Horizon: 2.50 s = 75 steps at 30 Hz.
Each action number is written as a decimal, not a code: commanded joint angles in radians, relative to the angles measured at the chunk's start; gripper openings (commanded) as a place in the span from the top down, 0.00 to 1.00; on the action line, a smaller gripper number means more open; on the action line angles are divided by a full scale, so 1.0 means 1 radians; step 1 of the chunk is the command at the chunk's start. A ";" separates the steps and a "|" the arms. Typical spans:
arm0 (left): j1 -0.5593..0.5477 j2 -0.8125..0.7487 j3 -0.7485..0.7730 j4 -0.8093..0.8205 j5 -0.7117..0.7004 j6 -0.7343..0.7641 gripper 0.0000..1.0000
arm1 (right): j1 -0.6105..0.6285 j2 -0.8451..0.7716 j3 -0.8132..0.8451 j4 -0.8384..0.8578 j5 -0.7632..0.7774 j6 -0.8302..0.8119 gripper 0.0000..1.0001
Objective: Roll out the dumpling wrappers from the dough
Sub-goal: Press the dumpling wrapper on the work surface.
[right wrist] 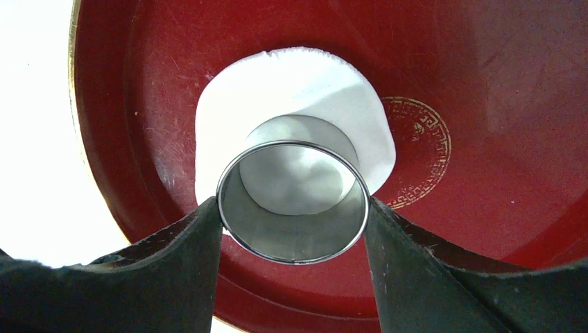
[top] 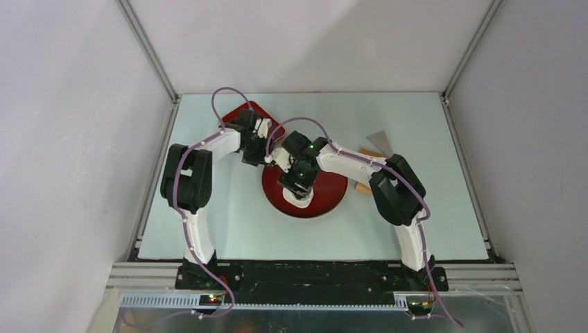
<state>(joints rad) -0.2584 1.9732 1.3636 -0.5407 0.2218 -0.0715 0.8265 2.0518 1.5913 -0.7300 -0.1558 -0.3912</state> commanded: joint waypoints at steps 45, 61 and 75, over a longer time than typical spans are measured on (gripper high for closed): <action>0.007 -0.014 0.008 0.018 0.005 -0.010 0.36 | -0.107 0.282 0.219 -0.242 0.170 0.137 0.60; 0.006 -0.009 0.010 0.016 -0.005 -0.015 0.36 | -0.120 0.279 0.238 -0.268 0.189 0.131 0.60; -0.055 0.042 0.065 -0.029 -0.173 -0.019 0.61 | -0.188 0.282 0.267 -0.274 0.244 0.114 0.60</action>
<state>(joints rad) -0.3214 1.9892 1.3876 -0.5438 0.1356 -0.0944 0.6960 2.2463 1.9011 -0.9871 -0.0841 -0.2394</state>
